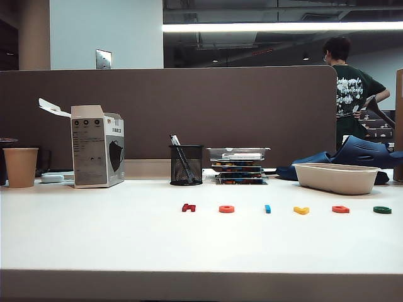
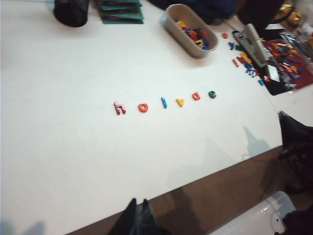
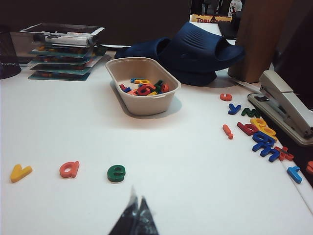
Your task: Select the appropriate letters from the row of letter magnets placed on the table to arrange into the word "love".
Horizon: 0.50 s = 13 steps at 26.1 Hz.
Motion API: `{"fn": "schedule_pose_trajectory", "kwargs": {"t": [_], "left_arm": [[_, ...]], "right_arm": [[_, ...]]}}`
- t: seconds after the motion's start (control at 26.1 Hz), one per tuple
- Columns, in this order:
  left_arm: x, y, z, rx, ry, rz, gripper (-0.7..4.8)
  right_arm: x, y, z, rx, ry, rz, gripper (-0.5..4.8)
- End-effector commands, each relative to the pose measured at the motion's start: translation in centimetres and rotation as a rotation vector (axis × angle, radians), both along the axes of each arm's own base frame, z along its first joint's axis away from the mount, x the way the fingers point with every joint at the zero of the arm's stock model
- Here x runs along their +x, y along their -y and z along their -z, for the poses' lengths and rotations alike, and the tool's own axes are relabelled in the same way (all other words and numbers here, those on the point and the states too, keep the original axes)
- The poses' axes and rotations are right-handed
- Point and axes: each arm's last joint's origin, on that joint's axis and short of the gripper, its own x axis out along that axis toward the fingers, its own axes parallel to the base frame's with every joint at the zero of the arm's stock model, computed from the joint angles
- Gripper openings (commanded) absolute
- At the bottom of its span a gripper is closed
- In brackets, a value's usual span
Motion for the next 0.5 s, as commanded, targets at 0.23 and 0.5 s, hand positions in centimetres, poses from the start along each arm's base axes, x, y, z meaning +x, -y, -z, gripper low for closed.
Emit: {"fn": "schedule_pose_trajectory", "kwargs": {"t": [0.23, 0.5], "left_arm": [[1.7, 3.0, -0.5, -0.009, -0.083, 0.011, -0.05], [1.8, 3.7, -0.6, -0.039, -0.095, -0.014, -0.05]], "right_arm": [[0.0, 0.0, 0.3, 0.002, -0.019, 0.008, -0.01], [-0.5, 0.0, -2.1, 0.053, 0.002, 0.011, -0.01]]}}
